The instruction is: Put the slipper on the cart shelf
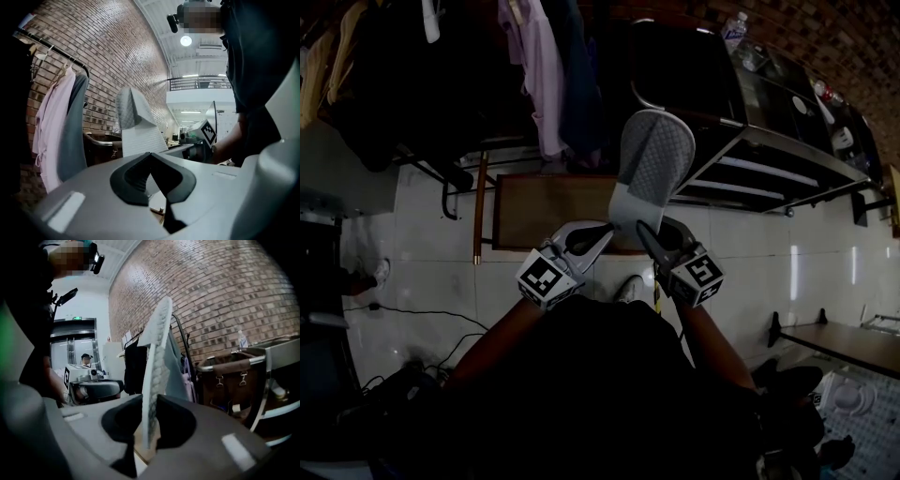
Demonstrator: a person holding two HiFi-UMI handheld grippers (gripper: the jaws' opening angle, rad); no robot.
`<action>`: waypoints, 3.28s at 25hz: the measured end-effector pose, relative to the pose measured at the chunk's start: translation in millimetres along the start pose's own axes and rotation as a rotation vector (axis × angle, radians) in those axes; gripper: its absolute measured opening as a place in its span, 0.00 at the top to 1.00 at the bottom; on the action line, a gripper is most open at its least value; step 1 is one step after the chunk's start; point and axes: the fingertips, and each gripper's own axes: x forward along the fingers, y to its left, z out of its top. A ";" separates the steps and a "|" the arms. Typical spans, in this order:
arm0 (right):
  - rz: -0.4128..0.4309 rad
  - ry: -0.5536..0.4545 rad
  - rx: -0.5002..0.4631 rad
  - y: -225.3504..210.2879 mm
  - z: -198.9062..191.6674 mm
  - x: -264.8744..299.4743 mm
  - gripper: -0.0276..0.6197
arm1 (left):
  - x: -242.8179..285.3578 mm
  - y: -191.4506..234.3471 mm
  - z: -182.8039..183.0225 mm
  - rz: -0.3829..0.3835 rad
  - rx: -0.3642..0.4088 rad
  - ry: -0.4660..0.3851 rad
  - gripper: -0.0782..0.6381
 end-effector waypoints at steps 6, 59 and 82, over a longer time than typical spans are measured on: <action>-0.016 -0.078 -0.084 -2.9 18.4 -9.0 0.86 | 7.5 2.5 0.4 0.015 -0.006 0.014 0.89; -0.203 -0.049 -0.103 13.3 -14.6 -28.8 0.86 | -3.4 -6.0 -20.9 -0.121 -0.024 0.027 0.89; -0.177 -0.034 -0.077 -137.1 -42.4 -220.5 0.86 | 216.4 -151.2 0.0 -0.199 0.030 0.027 0.89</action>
